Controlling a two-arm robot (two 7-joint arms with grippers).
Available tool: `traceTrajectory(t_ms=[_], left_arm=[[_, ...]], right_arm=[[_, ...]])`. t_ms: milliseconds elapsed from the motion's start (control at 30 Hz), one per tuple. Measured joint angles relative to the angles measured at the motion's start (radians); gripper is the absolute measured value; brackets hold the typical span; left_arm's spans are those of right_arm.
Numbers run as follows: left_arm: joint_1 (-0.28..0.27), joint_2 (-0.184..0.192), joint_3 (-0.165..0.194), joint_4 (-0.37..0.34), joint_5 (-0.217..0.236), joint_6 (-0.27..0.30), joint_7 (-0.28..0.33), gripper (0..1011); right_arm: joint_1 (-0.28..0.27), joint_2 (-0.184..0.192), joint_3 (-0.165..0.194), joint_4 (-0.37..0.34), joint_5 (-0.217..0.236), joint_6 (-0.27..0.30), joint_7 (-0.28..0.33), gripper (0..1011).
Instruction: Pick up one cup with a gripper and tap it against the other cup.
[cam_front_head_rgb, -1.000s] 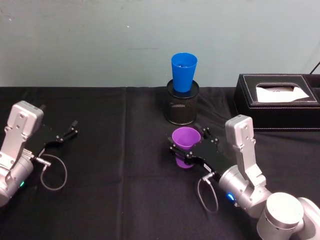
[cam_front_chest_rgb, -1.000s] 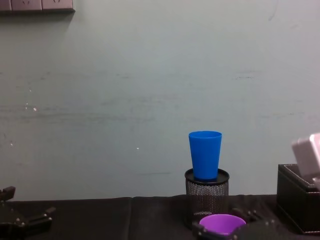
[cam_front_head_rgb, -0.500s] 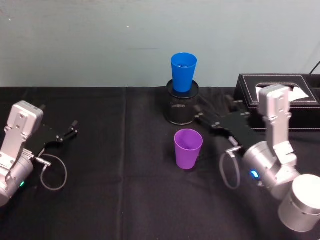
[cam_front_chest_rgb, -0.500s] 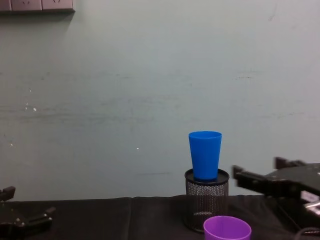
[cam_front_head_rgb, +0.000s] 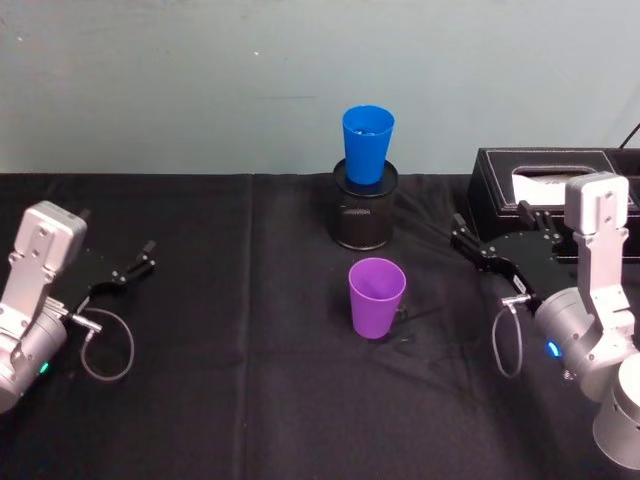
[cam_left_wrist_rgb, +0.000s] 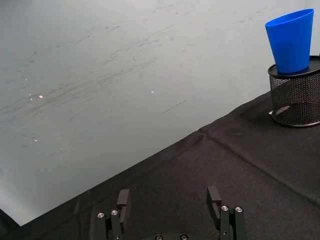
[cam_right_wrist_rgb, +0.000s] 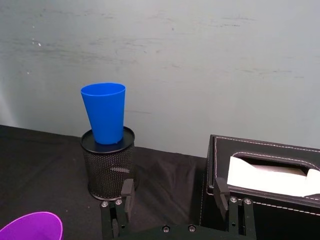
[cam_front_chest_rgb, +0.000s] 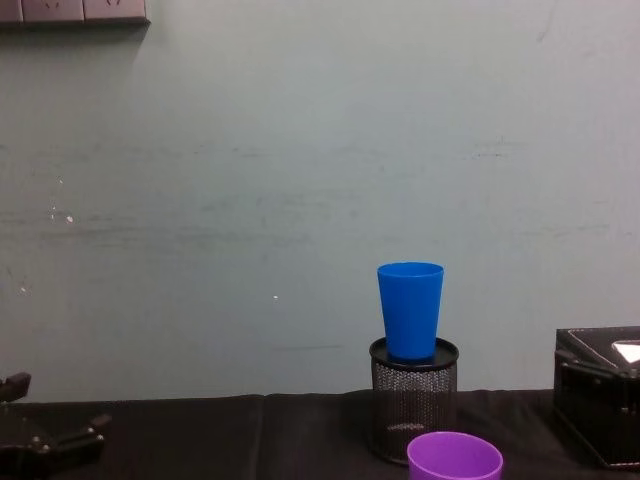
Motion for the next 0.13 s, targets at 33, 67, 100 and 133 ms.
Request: traceTrajectory(t_ms=[33, 67, 100, 133], left_arm=[[0.000, 0.000, 0.000, 0.000, 0.000, 0.000, 0.000, 1000], [0.000, 0.000, 0.000, 0.000, 0.000, 0.000, 0.000, 1000], [0.000, 0.000, 0.000, 0.000, 0.000, 0.000, 0.000, 1000], [0.000, 0.000, 0.000, 0.000, 0.000, 0.000, 0.000, 1000]], right_arm=[[0.000, 0.000, 0.000, 0.000, 0.000, 0.000, 0.000, 1004], [0.000, 0.000, 0.000, -0.001, 0.000, 0.000, 0.000, 1004], [0.000, 0.000, 0.000, -0.001, 0.000, 0.000, 0.000, 1004], [0.000, 0.000, -0.001, -0.001, 0.001, 0.000, 0.000, 1004]])
